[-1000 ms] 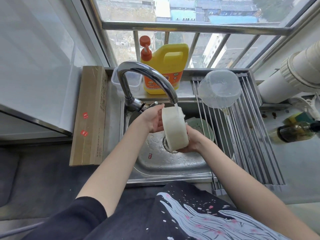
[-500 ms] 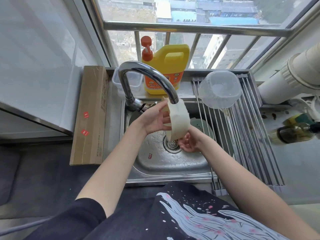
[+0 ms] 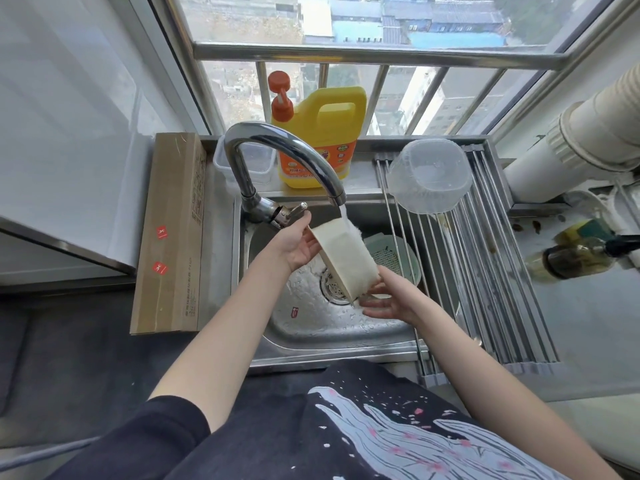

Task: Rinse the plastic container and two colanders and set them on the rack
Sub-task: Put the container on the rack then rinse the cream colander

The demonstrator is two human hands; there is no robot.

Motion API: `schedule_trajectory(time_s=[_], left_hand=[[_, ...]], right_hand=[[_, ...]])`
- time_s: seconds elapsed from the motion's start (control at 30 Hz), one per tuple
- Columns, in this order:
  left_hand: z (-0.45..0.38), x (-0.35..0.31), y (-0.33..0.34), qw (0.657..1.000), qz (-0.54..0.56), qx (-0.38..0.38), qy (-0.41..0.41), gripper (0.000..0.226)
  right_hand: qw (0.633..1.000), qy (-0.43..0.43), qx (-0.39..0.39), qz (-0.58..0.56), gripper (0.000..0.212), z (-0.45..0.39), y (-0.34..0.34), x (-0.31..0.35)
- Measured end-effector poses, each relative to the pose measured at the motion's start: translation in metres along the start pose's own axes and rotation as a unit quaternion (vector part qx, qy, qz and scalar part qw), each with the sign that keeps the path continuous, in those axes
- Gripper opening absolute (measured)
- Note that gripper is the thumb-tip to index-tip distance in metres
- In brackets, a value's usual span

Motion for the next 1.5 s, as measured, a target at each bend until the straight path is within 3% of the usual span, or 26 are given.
schedule_trajectory(time_s=[0.1, 0.2, 0.37, 0.5, 0.6, 0.7, 0.77, 0.83, 0.9, 1.0, 1.07, 1.13, 1.17, 1.27, 1.3, 1.37, 1.43, 1.5], left_hand=[[-0.005, 0.004, -0.005, 0.998, 0.060, -0.025, -0.019, 0.025], [-0.013, 0.007, -0.012, 0.992, 0.109, -0.054, -0.035, 0.037], [-0.017, 0.012, -0.010, 0.990, 0.133, -0.001, -0.036, 0.052], [0.000, 0.018, 0.002, 0.993, 0.027, 0.106, -0.045, 0.071], [0.026, 0.035, 0.013, 0.967, -0.168, 0.189, -0.027, 0.070], [0.043, 0.057, 0.021, 0.910, -0.366, 0.178, 0.077, 0.041], [0.049, 0.063, 0.024, 0.864, -0.448, 0.130, 0.189, 0.037], [0.052, 0.061, 0.024, 0.790, -0.519, 0.071, 0.318, 0.030], [0.053, 0.059, 0.023, 0.683, -0.608, 0.046, 0.402, 0.026], [0.045, 0.060, 0.012, 0.467, -0.764, 0.060, 0.441, 0.035], [0.038, 0.062, 0.003, 0.370, -0.817, 0.076, 0.436, 0.028], [0.036, 0.064, 0.001, 0.277, -0.847, 0.082, 0.446, 0.027], [0.035, 0.062, 0.002, 0.249, -0.853, 0.091, 0.449, 0.028], [0.038, 0.054, 0.001, 0.203, -0.853, 0.131, 0.462, 0.029], [0.039, 0.051, -0.003, 0.177, -0.849, 0.133, 0.479, 0.026], [0.028, 0.047, -0.018, 0.172, -0.841, 0.132, 0.496, 0.038], [0.024, 0.044, -0.032, 0.205, -0.818, 0.117, 0.524, 0.045], [0.036, 0.038, -0.036, 0.281, -0.754, 0.090, 0.587, 0.046]], right_hand=[[0.998, 0.013, 0.038, -0.051, 0.038, 0.005, 0.004, 0.000], [0.997, 0.007, 0.071, -0.025, 0.043, 0.013, 0.011, 0.003], [0.996, 0.020, 0.084, -0.028, 0.045, 0.020, 0.030, 0.002], [0.993, 0.024, 0.085, -0.072, 0.036, 0.022, 0.035, 0.000], [0.987, 0.033, 0.086, -0.130, 0.031, 0.019, 0.035, -0.001], [0.982, 0.040, 0.083, -0.165, 0.027, 0.015, 0.035, 0.002], [0.975, 0.041, 0.087, -0.199, 0.021, 0.016, 0.039, 0.006], [0.983, 0.043, 0.072, -0.165, 0.018, 0.018, 0.043, 0.008], [0.997, 0.013, 0.007, -0.078, 0.019, 0.013, 0.039, 0.007], [0.987, -0.095, -0.120, -0.037, 0.038, 0.013, 0.015, 0.024], [0.976, -0.142, -0.155, -0.057, 0.055, 0.016, 0.000, 0.038], [0.959, -0.199, -0.199, 0.025, 0.068, 0.017, -0.011, 0.048], [0.941, -0.233, -0.230, 0.089, 0.072, 0.016, -0.016, 0.053], [0.886, -0.302, -0.287, 0.204, 0.074, 0.015, -0.024, 0.062], [0.883, -0.307, -0.275, 0.223, 0.065, 0.014, -0.023, 0.063], [0.891, -0.298, -0.209, 0.270, 0.034, 0.009, -0.015, 0.063], [0.904, -0.268, -0.175, 0.283, 0.026, 0.004, -0.011, 0.057], [0.905, -0.262, -0.219, 0.252, 0.031, 0.003, -0.010, 0.052]])
Point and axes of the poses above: each hand's wrist, its own z-axis away from the middle knuckle, its own y-axis out of the palm, x = y × z, the point moved 4 cm from there along -z, towards the middle knuckle, and after that the axes turned 8 degrees about -x, right-handed, at the moved point
